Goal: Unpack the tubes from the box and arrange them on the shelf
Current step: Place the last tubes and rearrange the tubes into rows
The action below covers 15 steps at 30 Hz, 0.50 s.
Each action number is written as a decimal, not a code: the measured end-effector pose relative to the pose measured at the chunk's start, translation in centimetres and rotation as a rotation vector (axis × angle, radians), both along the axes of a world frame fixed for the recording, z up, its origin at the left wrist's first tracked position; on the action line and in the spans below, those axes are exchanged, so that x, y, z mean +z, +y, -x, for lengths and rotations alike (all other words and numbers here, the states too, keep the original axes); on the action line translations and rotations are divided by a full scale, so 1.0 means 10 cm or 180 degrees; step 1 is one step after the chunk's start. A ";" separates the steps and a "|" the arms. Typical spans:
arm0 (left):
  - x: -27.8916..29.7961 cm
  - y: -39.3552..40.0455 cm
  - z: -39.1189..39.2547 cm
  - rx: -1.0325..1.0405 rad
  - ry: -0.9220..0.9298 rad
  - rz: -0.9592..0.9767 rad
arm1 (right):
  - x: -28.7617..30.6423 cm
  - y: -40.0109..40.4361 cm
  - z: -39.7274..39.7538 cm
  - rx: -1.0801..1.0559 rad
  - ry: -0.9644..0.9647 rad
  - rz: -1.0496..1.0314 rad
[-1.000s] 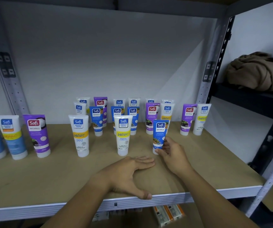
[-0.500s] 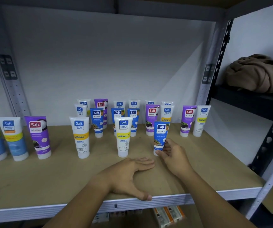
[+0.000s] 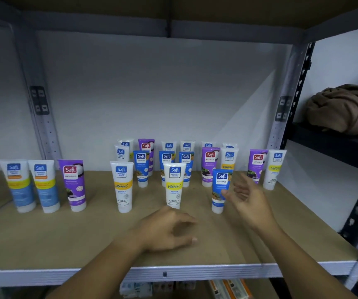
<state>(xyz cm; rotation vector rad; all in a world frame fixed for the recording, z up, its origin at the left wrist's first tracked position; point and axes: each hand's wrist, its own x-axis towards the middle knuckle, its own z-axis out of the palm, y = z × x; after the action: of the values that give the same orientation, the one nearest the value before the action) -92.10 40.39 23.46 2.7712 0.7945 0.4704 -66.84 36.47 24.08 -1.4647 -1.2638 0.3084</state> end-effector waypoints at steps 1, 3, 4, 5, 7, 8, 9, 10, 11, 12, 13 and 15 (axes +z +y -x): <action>0.12 0.00 0.07 0.0055 -0.0073 -0.0020 | 0.12 -0.01 0.00 -0.0055 -0.0086 -0.0105; 0.39 0.03 0.23 0.0125 -0.0401 0.0025 | 0.38 0.01 0.02 -0.0238 -0.0338 -0.0252; 0.55 0.05 0.30 0.0156 -0.0576 0.0026 | 0.53 0.05 0.05 -0.0302 -0.0510 -0.0320; 0.73 0.07 0.38 0.0200 -0.0733 -0.0022 | 0.68 0.09 0.10 -0.0305 -0.0681 -0.0376; 1.11 0.17 0.51 0.0353 -0.0939 -0.0231 | 0.97 0.23 0.27 -0.0116 -0.0995 -0.0367; 1.29 0.26 0.58 0.0473 -0.0982 -0.0376 | 1.11 0.32 0.38 0.0034 -0.1183 -0.0296; 1.46 0.36 0.65 0.0612 -0.0976 -0.0530 | 1.22 0.43 0.49 0.0208 -0.1397 -0.0206; 1.59 0.48 0.72 0.0772 -0.0892 -0.0663 | 1.31 0.56 0.61 0.0379 -0.1622 -0.0104; 1.69 0.62 0.78 0.0940 -0.0720 -0.0759 | 1.38 0.70 0.74 0.0533 -0.1835 -0.0003; 1.75 0.77 0.84 0.1109 -0.0490 -0.0817 | 1.43 0.84 0.87 0.0679 -0.2011 0.0108; 1.78 0.91 0.90 0.1268 -0.0263 -0.0835 | 1.47 0.99 1.00 0.0823 -0.2149 0.0233; 1.76 1.18 0.98 0.1516 0.0121 -0.0798 | 1.51 1.28 1.26 0.1020 -0.2444 0.0473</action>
<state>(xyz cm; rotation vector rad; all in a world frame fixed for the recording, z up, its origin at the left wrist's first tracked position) -101.88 52.16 41.06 2.8038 1.5114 0.6375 -79.44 49.24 39.20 -1.5618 -2.1395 0.0362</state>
